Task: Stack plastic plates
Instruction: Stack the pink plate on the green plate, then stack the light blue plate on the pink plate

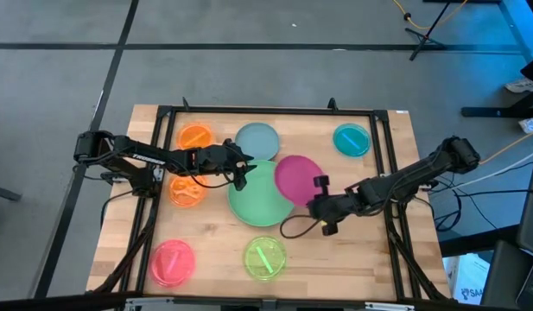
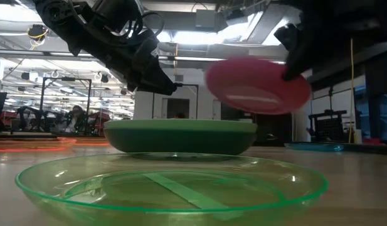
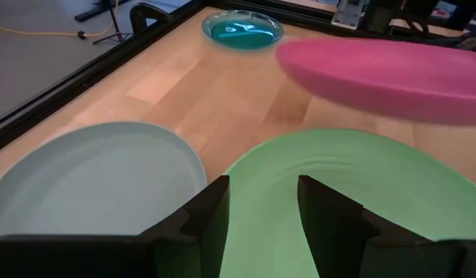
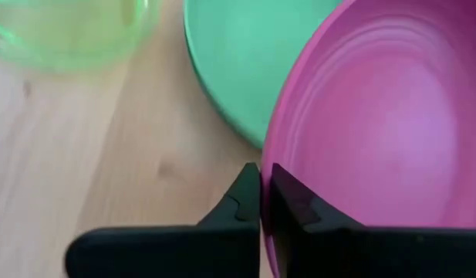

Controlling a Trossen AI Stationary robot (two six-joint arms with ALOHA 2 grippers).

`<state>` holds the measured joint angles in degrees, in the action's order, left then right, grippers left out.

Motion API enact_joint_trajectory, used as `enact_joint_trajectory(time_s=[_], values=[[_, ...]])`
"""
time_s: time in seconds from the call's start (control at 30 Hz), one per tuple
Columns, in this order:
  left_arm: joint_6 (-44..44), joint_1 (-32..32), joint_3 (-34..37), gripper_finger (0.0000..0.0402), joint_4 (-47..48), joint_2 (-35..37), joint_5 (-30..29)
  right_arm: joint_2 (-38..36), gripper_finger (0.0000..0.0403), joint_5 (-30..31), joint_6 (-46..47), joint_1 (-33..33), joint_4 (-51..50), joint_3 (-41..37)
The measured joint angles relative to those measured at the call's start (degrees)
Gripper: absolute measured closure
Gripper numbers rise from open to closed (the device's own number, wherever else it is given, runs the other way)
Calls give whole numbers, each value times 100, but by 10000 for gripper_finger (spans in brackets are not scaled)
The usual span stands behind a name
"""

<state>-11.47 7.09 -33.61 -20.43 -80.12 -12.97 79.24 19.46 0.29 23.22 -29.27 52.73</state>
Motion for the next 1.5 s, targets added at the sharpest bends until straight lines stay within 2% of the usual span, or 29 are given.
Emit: enact_joint_trajectory(time_s=[0.17, 0.27, 0.43, 0.7, 0.8, 1.0, 1.13, 1.27, 1.37, 1.5], values=[[1, 0, -4, 255, -39, 0, -2, 240, 401, -30, -864, -68, 931, 0], [10, 0, -4, 255, -40, 0, -17, 487, 401, -344, -1104, -259, 1401, 0], [134, 0, -11, 255, -59, 104, -460, 1044, 401, -905, -1421, -653, 2159, 0], [147, 2, -9, 255, 20, 304, -638, 1569, 400, -1510, -1015, -1035, 2892, 0], [156, 2, -9, 255, 52, 304, -731, 1643, 400, -1563, -672, -1051, 2983, 0], [433, 65, -9, 255, 37, 304, -739, 1806, 397, -1564, -668, -1051, 2996, 0], [458, 262, -9, 255, 45, 304, -678, 1918, 358, -1564, -576, -1051, 3099, 0], [455, 668, -9, 255, 223, 304, -170, 1887, 295, -1564, -520, -1051, 3205, 29], [453, 1016, -2, 255, 316, 304, -135, 1659, 257, -1564, -506, -1051, 3020, 185], [453, 1601, -2, 255, 464, 304, 15, 1248, 231, -1492, -505, -967, 2777, 269]])
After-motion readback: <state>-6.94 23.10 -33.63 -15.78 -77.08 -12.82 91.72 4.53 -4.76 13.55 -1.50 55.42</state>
